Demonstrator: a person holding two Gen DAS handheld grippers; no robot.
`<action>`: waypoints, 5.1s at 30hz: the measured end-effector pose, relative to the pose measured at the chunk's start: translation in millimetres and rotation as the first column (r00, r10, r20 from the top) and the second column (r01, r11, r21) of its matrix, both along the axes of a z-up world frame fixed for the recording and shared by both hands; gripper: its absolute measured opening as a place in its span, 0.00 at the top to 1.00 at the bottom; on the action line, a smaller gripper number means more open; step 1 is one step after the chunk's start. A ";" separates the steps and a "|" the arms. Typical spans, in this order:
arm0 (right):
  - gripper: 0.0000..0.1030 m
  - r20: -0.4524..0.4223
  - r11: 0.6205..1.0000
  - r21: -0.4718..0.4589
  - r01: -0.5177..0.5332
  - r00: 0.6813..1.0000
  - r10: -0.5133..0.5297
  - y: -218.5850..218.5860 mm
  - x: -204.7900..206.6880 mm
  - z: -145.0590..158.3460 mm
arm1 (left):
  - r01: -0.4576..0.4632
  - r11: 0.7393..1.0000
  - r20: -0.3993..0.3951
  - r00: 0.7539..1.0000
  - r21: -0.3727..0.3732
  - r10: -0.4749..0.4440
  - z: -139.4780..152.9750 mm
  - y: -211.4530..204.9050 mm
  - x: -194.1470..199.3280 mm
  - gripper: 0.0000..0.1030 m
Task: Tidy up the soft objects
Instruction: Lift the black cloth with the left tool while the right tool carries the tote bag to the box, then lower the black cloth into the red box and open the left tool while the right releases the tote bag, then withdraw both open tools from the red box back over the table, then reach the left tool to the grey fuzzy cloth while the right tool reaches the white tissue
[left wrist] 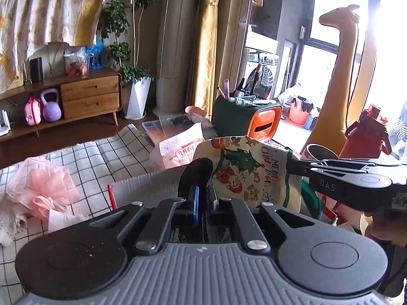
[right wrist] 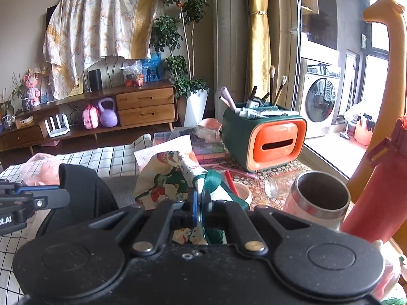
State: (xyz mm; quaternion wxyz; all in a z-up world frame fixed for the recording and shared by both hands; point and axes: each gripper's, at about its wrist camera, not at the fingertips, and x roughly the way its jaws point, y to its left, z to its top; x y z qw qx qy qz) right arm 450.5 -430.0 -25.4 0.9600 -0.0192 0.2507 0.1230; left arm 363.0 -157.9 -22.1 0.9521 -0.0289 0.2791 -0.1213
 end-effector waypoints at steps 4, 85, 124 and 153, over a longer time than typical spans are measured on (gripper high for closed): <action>0.97 -0.028 0.999 -0.011 -0.047 0.999 0.046 1.5 -1.3 -7.3 | 0.012 1.000 -0.029 0.999 -0.010 -0.012 -9.6 -2.1 7.9 0.95; 0.09 -0.083 0.936 0.160 -0.312 0.941 0.328 52.7 -133.3 42.0 | -0.023 0.999 -0.096 0.995 -0.026 0.020 14.5 87.9 -132.4 0.29; 0.01 -0.161 0.851 0.055 -0.522 0.836 0.524 216.0 -101.5 -1.8 | -0.114 0.981 -0.148 0.979 0.157 0.138 22.1 296.7 -55.8 0.00; 0.19 -0.258 0.908 -0.047 -0.416 0.883 0.391 307.0 19.3 -90.9 | -0.022 0.969 -0.423 0.897 0.244 0.127 -95.6 305.3 115.5 0.00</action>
